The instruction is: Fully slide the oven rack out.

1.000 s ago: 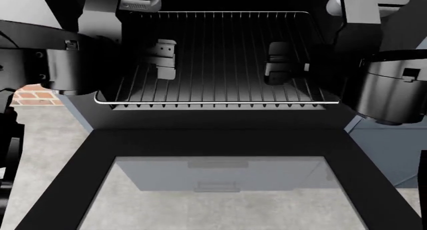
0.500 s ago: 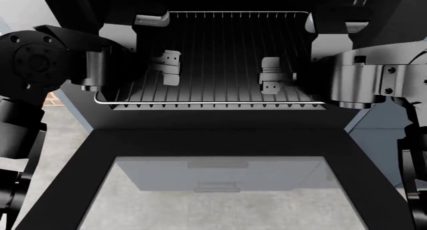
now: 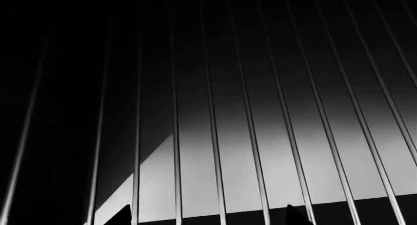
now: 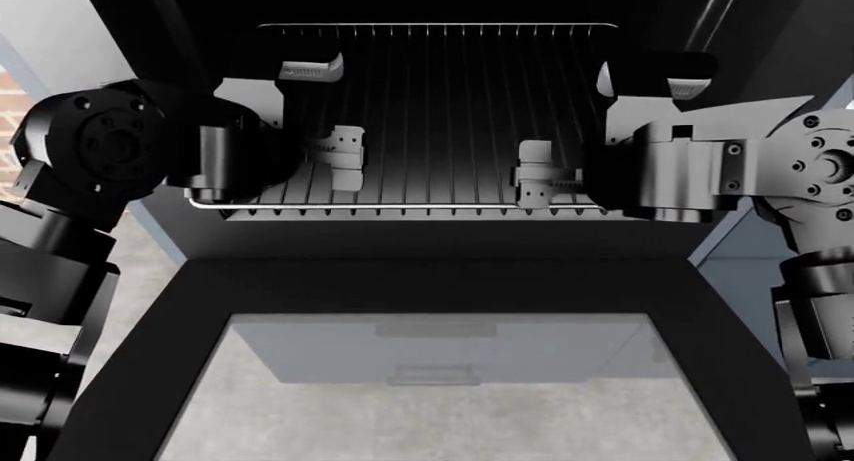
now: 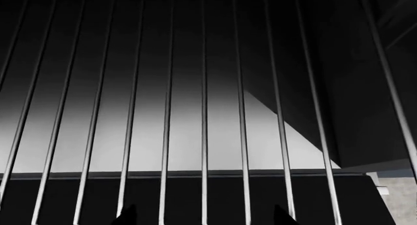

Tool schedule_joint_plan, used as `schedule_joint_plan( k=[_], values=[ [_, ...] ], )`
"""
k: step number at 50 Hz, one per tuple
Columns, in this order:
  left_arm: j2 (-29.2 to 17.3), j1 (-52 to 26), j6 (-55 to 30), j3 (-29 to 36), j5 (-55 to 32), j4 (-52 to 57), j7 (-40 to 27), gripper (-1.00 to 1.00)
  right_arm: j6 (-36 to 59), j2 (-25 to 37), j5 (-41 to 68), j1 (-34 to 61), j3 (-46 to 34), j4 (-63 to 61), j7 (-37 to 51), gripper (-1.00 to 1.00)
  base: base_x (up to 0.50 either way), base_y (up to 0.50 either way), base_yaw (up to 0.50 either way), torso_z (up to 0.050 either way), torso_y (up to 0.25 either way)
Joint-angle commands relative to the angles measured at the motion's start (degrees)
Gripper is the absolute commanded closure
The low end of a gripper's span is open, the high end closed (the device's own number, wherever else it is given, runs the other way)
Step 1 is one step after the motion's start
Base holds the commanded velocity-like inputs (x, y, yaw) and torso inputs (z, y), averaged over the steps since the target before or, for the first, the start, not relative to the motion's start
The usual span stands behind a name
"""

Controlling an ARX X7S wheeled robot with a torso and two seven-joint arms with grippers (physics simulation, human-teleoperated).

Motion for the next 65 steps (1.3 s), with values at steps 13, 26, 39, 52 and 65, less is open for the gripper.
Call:
schedule_joint_plan(
  k=[13,26,39,52,65],
  values=[
    [-1.2,7.1,-1.2,0.7,-3.0,-0.3,-1.9,-1.0,-0.1,1.3,3.0,-5.7,0.0,-0.7,2.1,-1.0,0.0,0.0,0.0,0.0,-0.008],
    [-3.5,9.9,-9.9,1.6,-8.5,4.7,-8.8,-1.0,6.5,3.7,15.5,-9.2,-0.7,-2.6,11.0,-1.0,0.0,0.0,0.0,0.0,-0.013],
    [-5.0,12.0,-15.6,1.2,-15.4,7.1,-13.8,-1.0,6.3,8.3,29.7,-14.7,-2.7,-7.7,20.7,-1.0,0.0,0.0,0.0,0.0,-0.014],
    [-11.2,17.0,-18.6,1.7,-40.9,12.7,-35.9,-1.0,-2.2,16.4,48.1,-18.7,-8.2,-19.1,31.2,-1.0,0.0,0.0,0.0,0.0,-0.015],
    [-20.9,18.8,-12.7,9.2,-61.1,22.6,-49.2,-1.0,-14.2,27.1,57.0,-23.3,-13.5,-36.2,31.0,-1.0,0.0,0.0,0.0,0.0,-0.017]
  ],
)
